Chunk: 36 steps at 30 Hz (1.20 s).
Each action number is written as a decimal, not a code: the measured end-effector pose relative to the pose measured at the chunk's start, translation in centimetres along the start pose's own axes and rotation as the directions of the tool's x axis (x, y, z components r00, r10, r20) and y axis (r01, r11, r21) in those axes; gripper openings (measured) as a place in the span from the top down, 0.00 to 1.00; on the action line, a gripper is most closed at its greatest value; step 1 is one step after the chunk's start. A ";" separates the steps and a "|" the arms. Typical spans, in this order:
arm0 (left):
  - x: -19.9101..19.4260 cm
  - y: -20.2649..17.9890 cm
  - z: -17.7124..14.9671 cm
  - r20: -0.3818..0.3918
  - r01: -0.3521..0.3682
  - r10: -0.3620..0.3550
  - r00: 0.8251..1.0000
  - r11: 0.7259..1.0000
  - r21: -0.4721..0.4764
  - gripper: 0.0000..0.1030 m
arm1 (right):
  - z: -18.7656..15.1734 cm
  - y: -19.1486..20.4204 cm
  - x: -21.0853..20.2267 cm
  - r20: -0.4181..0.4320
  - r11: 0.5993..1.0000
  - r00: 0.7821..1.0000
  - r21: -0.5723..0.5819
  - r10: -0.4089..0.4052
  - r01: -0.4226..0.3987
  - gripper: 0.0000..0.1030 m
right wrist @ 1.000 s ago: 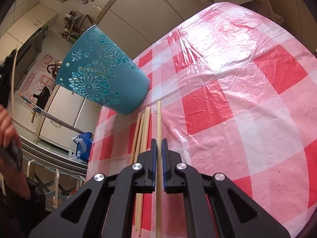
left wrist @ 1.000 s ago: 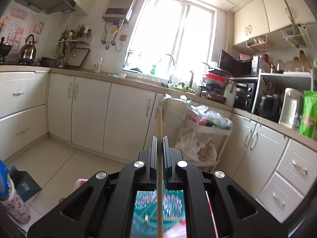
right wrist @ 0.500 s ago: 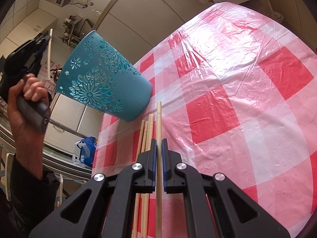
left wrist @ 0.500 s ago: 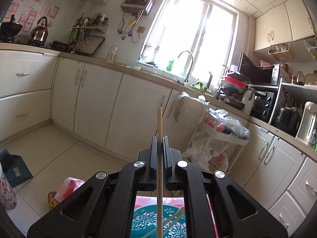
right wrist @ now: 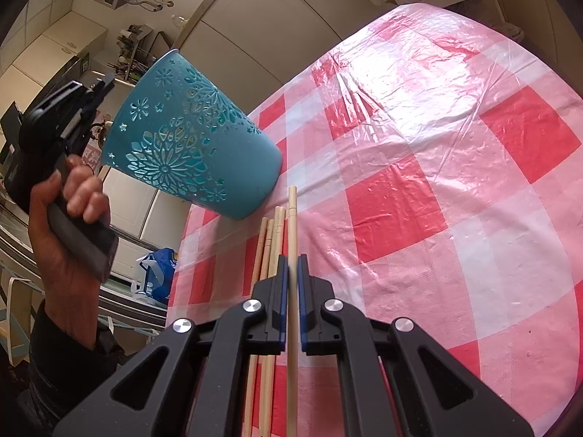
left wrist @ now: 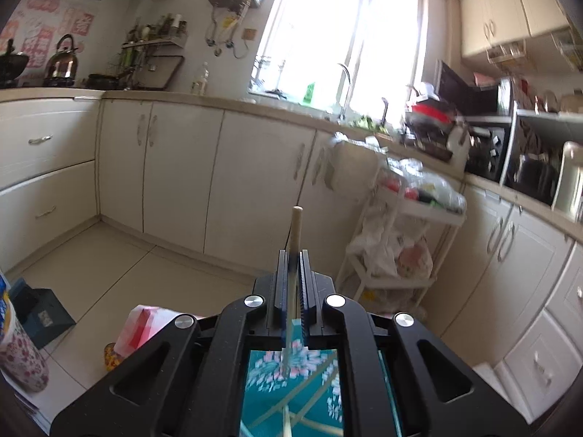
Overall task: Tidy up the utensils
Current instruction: 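Lift the stick over the teal bin and open the left tool while the right tool carries its stick, then lower the held stick into the teal bin and open the right tool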
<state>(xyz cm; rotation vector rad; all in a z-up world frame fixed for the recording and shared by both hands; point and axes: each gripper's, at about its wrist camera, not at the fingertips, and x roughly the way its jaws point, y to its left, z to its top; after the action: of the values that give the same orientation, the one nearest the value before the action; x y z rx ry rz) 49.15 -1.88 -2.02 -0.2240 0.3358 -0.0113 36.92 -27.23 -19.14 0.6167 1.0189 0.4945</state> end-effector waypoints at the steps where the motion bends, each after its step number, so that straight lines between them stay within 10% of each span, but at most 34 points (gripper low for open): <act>1: -0.1 -0.2 -0.3 -0.011 -0.001 0.001 1.000 1.000 0.013 0.92 | 0.0 0.0 -0.1 0.004 1.000 1.000 -0.001 0.001 -0.001 0.94; 6: -2.1 0.0 -1.2 -0.046 -0.024 0.026 0.999 0.998 0.051 0.56 | 0.2 0.3 -1.0 0.031 1.000 0.999 -0.010 0.020 -0.020 0.94; 13: -9.1 2.1 -3.2 -0.009 -0.072 0.073 0.997 0.996 0.049 0.35 | 0.6 1.1 -2.5 0.099 0.998 0.993 -0.027 0.066 -0.064 0.94; 25: -16.8 6.7 -12.3 -0.167 -0.111 0.113 0.979 0.994 0.026 0.26 | 2.4 7.1 -6.6 0.258 0.976 0.946 -0.147 0.196 -0.162 0.94; 36: -19.7 8.0 -11.1 -0.117 -0.104 0.106 0.987 0.994 0.024 0.23 | 7.7 15.2 -6.9 0.346 0.953 0.905 -0.252 0.249 -0.166 0.94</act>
<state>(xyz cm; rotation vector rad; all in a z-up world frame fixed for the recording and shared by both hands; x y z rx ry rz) 26.73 4.44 -7.56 -0.1880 0.4649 0.0765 39.25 -22.41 -1.51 0.5983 0.5276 0.6391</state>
